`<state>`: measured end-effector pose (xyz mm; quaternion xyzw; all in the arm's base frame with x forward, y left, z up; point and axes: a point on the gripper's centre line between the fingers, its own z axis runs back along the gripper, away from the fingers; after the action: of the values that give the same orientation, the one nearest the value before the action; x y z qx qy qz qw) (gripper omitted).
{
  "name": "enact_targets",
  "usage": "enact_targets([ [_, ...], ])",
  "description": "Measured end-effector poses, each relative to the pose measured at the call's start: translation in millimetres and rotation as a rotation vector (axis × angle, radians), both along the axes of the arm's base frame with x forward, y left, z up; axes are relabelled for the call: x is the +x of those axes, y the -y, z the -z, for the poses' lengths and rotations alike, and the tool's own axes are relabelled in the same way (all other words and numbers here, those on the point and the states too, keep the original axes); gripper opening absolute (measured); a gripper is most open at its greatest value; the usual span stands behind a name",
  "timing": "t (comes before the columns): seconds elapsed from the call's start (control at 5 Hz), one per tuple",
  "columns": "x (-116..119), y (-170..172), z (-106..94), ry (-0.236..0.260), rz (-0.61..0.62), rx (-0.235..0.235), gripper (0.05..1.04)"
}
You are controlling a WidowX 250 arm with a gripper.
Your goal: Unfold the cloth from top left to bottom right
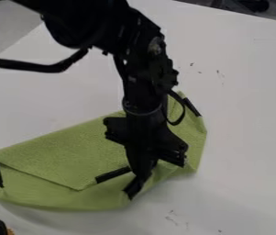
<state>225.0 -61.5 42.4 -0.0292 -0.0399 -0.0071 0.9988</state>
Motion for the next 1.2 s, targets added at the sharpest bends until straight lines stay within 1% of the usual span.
enact_targets([
  [0.2,-15,5,12.9,-0.008,-0.048,-0.003,0.069],
  [0.4,-24,13,4.5,-0.016,-0.085,-0.021,0.203],
  [0.6,-38,24,0.5,-0.065,-0.122,-0.059,0.450],
  [0.8,-46,33,-6.2,-0.088,-0.169,-0.084,0.786],
  [1.0,-52,35,-12.5,-0.098,-0.189,-0.060,0.999],
  [1.2,-48,31,-12.2,-0.072,-0.171,-0.037,1.007],
])
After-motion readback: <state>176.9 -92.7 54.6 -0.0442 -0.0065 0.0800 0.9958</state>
